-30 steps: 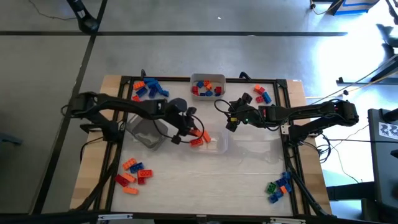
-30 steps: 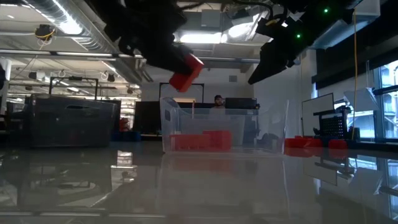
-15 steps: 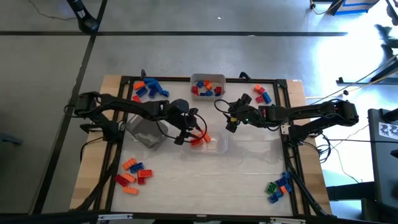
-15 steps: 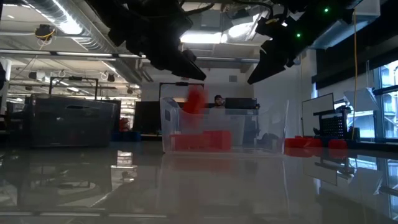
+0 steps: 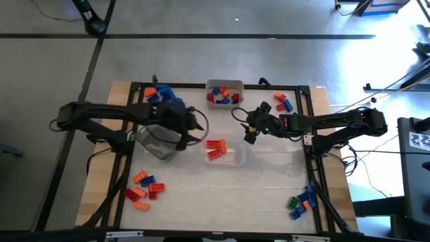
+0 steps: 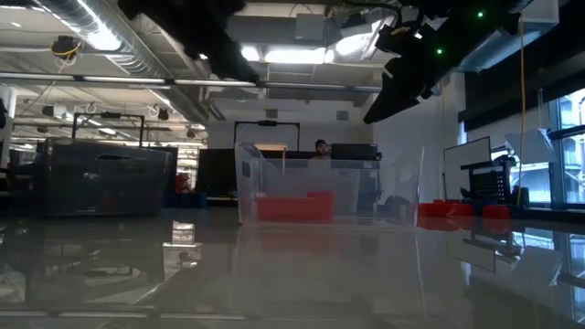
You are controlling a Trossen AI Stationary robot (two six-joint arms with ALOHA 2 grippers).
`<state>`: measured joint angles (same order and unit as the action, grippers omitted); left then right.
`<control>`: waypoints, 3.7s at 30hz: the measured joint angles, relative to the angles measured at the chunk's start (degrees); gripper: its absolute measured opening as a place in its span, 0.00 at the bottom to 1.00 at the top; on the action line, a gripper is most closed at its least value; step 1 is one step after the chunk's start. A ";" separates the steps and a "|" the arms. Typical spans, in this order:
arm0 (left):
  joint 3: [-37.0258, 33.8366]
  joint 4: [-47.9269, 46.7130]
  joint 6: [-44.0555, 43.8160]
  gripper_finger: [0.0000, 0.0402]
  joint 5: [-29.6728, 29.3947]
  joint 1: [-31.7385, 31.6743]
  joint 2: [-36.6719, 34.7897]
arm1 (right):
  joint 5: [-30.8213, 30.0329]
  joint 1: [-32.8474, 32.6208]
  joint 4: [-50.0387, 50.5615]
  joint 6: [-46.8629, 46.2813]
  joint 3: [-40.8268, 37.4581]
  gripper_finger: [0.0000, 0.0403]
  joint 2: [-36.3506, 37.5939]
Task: Sort blocks by size
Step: Put the small blue game piece into the gray bin
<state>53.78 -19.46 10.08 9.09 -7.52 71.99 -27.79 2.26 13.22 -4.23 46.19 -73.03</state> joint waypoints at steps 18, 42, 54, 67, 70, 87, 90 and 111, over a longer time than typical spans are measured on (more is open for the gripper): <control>0.00 -18.71 -13.46 0.49 -28.64 -11.14 -12.58 | 0.37 0.00 -2.79 -0.02 0.00 0.65 0.00; 0.00 -21.42 -17.98 0.60 -29.17 -45.68 14.95 | 0.37 0.00 -2.82 1.58 0.00 0.65 0.00; 0.11 -12.64 -16.09 0.54 -27.91 -53.01 19.90 | 0.37 0.00 -2.83 3.49 0.00 0.65 0.00; 0.44 -9.18 -14.70 0.54 -22.60 -57.55 22.71 | 0.37 0.00 -2.82 3.69 -0.02 0.65 0.00; 0.44 -9.06 -15.03 0.54 -21.29 -58.09 23.32 | 0.37 0.00 -2.80 3.69 0.00 0.65 0.00; 0.78 -12.28 -11.32 0.54 -20.18 -55.43 17.41 | 0.37 0.00 -2.84 3.69 -0.02 0.65 0.00; 0.87 -13.47 -11.34 0.54 -20.28 -53.96 14.61 | 0.37 0.00 -2.84 3.69 0.00 0.65 0.00; 0.94 -12.51 6.15 0.54 -18.02 -35.76 15.47 | 0.37 0.00 -2.69 3.69 -0.01 0.65 0.00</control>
<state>54.72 -31.97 16.23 -8.93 -43.29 87.46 -27.42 2.26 10.52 -0.54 46.18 -73.04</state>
